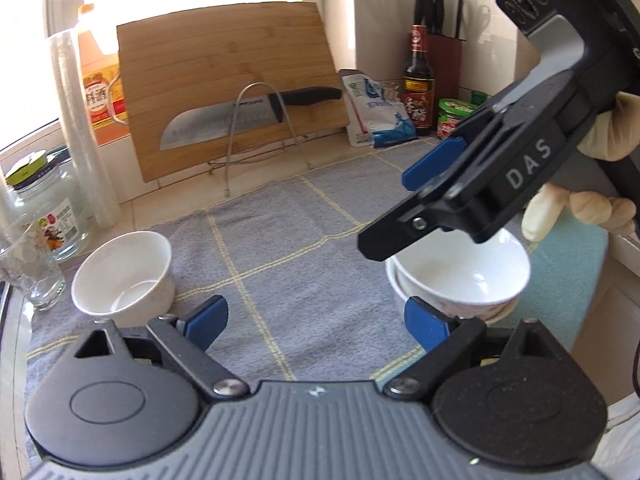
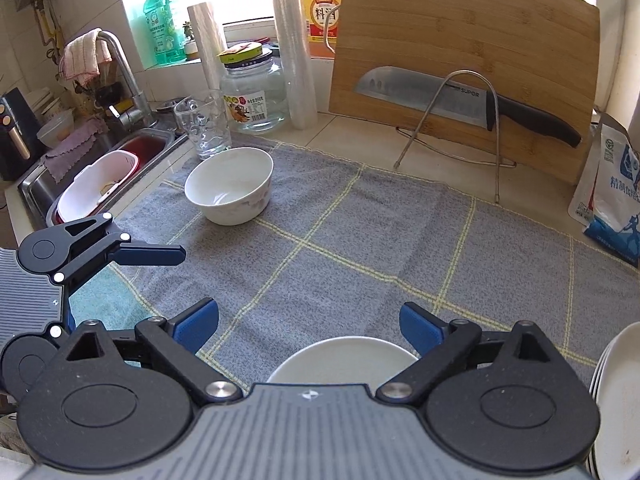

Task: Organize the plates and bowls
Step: 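Open the right gripper and withdraw from the stacked bowls, then grasp the rim of the last white bowl with the right gripper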

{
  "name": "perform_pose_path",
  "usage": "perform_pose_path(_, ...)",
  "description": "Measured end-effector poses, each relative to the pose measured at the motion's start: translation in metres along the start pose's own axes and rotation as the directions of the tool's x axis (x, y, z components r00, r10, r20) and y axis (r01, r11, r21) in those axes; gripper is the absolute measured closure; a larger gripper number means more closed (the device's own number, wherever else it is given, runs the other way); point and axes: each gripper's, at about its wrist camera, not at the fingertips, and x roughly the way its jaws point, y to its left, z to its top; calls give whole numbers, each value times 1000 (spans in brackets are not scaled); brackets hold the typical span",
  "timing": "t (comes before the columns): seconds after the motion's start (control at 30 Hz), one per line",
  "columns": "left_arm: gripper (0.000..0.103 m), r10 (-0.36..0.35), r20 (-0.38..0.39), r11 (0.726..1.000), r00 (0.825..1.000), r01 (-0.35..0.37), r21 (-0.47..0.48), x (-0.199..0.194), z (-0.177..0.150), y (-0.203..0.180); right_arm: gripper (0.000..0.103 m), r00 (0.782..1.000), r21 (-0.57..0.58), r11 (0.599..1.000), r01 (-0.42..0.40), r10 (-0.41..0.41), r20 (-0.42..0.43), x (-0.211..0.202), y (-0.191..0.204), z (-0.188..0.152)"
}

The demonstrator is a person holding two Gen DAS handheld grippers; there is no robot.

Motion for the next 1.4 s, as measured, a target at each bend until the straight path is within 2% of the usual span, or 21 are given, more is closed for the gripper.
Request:
perform_pose_path(0.1, 8, 75, -10, 996, 997, -75, -39, 2, -3, 19, 4, 1000, -36, 999, -11, 11, -6, 8, 7, 12)
perform_pose_path(0.23, 8, 179, -27, 978, 983, -181, -101, 9, -6, 47, 4, 1000, -88, 996, -26, 25, -13, 19, 15, 29)
perform_pose_path(0.43, 8, 270, -41, 954, 962, -273, -128, 25, -13, 75, 4, 998, -151, 986, -64, 62, -16, 43, 28, 61)
perform_pose_path(0.83, 8, 293, -59, 940, 954, -299, -163, 55, -19, 105, 7, 984, -225, 960, -168, 151, -92, 111, 50, 116)
perform_pose_path(1.0, 8, 285, -49, 941, 957, -289, -174, 59, -19, 109, 18, 976, -233, 953, -194, 165, -139, 143, 53, 129)
perform_pose_path(1.13, 9, 273, -43, 945, 961, -277, -175, 62, -18, 112, 22, 971, -221, 953, -208, 174, -164, 164, 52, 135)
perform_pose_path(1.4, 10, 257, -27, 952, 966, -258, -165, 65, -14, 114, 31, 966, -209, 953, -219, 182, -186, 182, 52, 139)
